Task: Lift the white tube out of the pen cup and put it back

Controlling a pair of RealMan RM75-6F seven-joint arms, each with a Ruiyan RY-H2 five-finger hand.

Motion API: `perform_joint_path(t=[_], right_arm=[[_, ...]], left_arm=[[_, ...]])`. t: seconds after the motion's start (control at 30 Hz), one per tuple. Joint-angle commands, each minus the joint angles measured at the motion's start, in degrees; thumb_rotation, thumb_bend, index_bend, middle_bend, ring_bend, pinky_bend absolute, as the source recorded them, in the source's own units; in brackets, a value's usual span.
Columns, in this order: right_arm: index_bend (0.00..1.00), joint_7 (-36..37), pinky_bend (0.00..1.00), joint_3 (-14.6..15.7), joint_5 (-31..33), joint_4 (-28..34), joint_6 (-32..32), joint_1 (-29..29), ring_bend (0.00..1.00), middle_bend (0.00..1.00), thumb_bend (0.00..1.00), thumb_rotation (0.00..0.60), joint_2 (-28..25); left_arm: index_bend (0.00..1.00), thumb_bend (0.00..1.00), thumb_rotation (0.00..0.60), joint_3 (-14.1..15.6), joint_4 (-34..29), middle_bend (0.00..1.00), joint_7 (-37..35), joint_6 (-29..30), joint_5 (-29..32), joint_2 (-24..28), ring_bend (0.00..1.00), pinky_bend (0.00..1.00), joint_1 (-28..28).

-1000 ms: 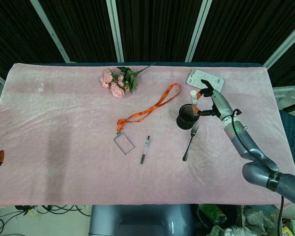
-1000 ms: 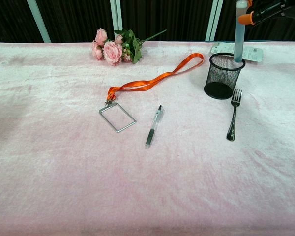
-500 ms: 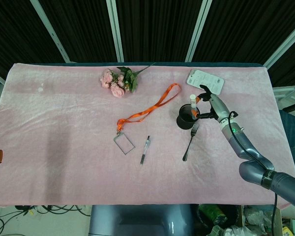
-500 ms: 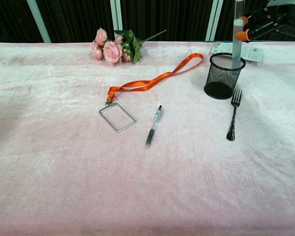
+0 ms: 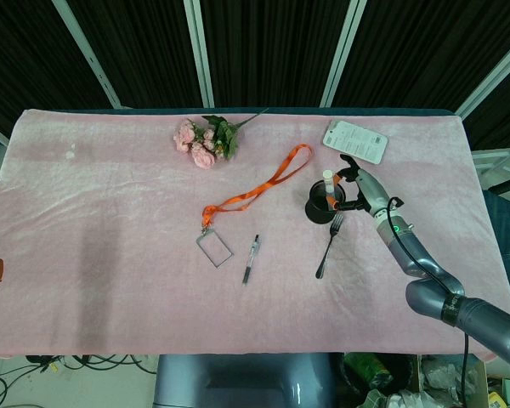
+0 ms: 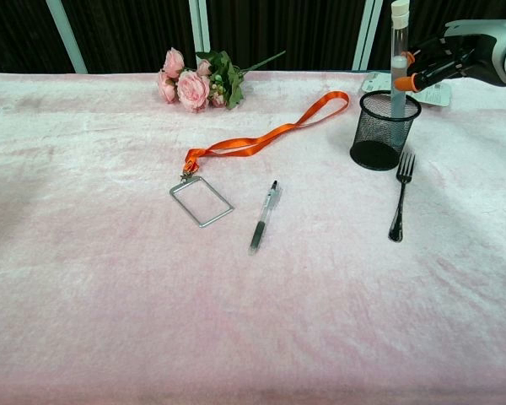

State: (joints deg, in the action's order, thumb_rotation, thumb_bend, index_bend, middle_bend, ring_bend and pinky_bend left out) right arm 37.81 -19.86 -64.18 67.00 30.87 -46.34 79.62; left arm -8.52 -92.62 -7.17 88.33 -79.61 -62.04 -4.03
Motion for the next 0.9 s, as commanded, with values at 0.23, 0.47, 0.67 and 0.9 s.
perform_joint_path(t=[0.23,0.47,0.67,0.9], right_arm=[[0.75,0.01,0.19,0.36,-0.52,-1.83,-1.1,-0.48,0.13,0.01,0.33,0.6,1.58],[0.75,0.03,0.19,0.46,0.02,-3.94,-2.3,-0.86,0.13,0.01,0.33,0.6,3.13],[0.75,0.33,0.19,0.46,-0.2,-4.85,-2.98,-0.94,0.13,0.01,0.33,0.6,3.9],[0.69,1.13,0.19,0.42,-1.21,-5.15,-3.91,-0.97,0.12,0.01,0.33,0.6,4.11]], left_arm=[[0.17,0.39,0.6,0.08,-0.15,0.09,-0.01,-0.24,-0.01,0.04,0.01,0.08,-0.05],[0.17,0.39,0.6,0.03,-0.24,0.09,-0.03,0.0,-0.12,0.09,0.01,0.08,0.02],[0.17,0.39,0.6,-0.05,-0.16,0.09,-0.25,-0.04,-0.05,0.16,0.01,0.08,0.01],[0.17,0.39,0.6,-0.11,0.03,0.09,-0.41,-0.23,0.06,0.12,0.01,0.08,-0.08]])
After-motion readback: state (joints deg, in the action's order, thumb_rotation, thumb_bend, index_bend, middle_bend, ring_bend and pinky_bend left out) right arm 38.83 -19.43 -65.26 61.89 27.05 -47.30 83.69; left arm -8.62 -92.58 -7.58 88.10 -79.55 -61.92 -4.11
